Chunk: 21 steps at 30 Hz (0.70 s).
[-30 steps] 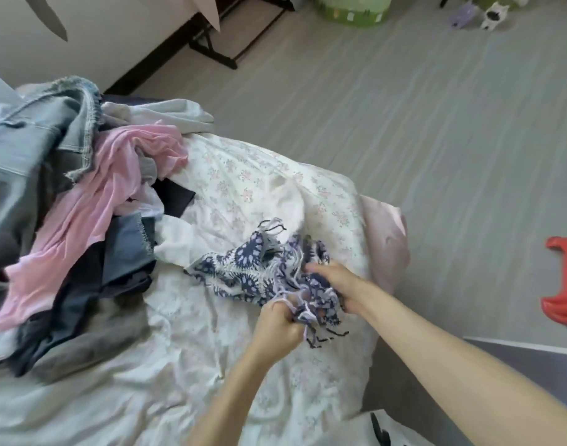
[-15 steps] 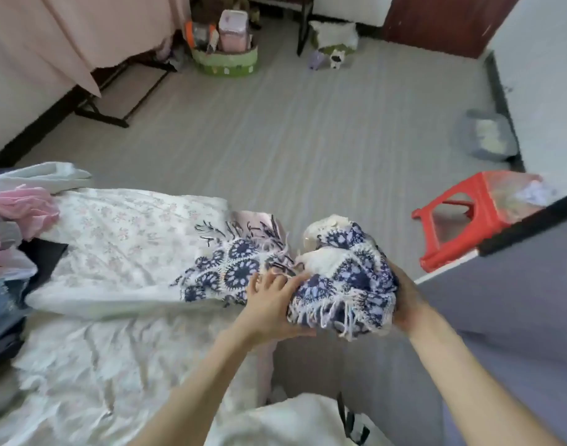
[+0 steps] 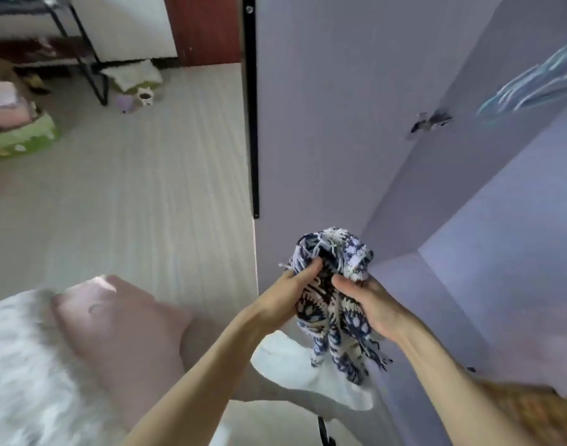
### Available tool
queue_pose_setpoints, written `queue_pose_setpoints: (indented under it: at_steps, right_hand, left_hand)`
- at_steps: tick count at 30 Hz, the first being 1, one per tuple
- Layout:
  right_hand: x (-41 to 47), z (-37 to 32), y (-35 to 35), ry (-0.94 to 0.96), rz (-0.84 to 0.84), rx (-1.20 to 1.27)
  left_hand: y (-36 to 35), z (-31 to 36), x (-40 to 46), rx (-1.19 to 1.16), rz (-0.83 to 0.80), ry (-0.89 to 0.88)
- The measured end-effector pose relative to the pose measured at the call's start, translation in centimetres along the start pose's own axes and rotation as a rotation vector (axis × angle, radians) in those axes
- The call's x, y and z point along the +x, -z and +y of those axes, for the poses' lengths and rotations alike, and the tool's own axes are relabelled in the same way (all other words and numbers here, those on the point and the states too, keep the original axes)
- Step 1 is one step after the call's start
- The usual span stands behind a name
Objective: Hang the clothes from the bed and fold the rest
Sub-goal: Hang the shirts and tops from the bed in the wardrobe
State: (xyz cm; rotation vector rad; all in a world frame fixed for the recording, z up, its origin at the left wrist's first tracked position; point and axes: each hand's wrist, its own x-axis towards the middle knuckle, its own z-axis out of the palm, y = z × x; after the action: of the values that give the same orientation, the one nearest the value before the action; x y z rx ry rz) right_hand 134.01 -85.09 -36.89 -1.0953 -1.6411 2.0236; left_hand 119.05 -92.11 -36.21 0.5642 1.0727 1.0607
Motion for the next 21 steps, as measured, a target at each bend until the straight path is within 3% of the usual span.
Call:
queue_pose_setpoints:
  at_steps: [2, 6, 10, 17, 21]
  right_hand:
    - [-1.2, 0.0, 2.5, 0.046, 0.198, -0.042]
    - [-3.3, -0.3, 5.9, 0.049, 0.477, -0.212]
    - [-5.0, -0.9, 8.2, 0.045, 0.572, -0.266]
    - [-7.8, -0.7, 12.8, -0.079, 1.073, -0.031]
    - [-9.0, -0.7, 13.4, -0.045, 1.133, -0.075]
  left_hand:
    - [-2.0, 0.5, 1.4, 0.105, -0.026, -0.015]
    - [-4.5, 2.1, 4.1, 0.392, 0.079, -0.139]
    - [-5.9, 2.7, 6.5, 0.280, 0.074, -0.080]
    - [-6.3, 5.0, 9.0, 0.219, 0.142, -0.046]
    - [-4.7, 6.3, 9.7, 0.201, 0.288, -0.107]
